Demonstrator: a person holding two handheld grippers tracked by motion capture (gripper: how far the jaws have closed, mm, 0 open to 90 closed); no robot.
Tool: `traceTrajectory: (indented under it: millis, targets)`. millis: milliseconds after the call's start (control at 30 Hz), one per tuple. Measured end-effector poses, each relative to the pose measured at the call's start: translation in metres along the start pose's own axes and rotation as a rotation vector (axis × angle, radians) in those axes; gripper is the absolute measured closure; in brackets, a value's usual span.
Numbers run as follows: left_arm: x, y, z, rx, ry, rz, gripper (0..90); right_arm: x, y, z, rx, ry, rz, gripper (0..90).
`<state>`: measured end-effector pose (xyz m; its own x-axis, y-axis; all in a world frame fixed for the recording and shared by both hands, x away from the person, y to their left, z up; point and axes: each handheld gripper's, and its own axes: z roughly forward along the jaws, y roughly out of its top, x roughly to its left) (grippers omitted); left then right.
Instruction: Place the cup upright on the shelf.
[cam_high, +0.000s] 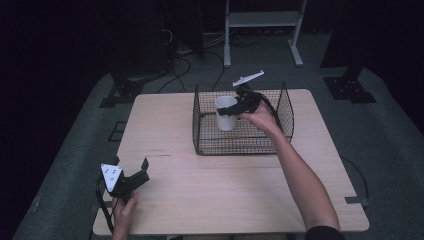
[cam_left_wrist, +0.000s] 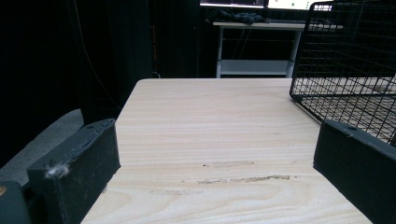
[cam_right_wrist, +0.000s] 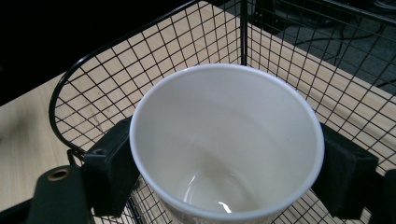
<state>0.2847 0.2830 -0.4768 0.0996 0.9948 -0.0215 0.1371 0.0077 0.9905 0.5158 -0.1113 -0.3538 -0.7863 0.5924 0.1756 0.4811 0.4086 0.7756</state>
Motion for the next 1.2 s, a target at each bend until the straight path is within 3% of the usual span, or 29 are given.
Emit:
traceTrajectory:
  millis: [367,800,967,1200]
  targets:
    - [0.000,0.000,0.000,0.000,0.000,0.001,0.0,-0.010,0.004,0.012,0.013,-0.011,0.008,18.7]
    - [0.000,0.000,0.000,0.002,0.001,-0.002,0.0,-0.018,-0.006,0.029,0.087,-0.030,0.022,18.6]
    - [0.000,0.000,0.000,0.001,0.001,-0.002,0.0,-0.018,-0.007,0.034,0.101,-0.019,0.019,18.7]
    - [0.000,0.000,0.000,0.001,0.000,-0.001,0.0,-0.017,-0.011,0.037,0.119,-0.043,0.002,17.7]
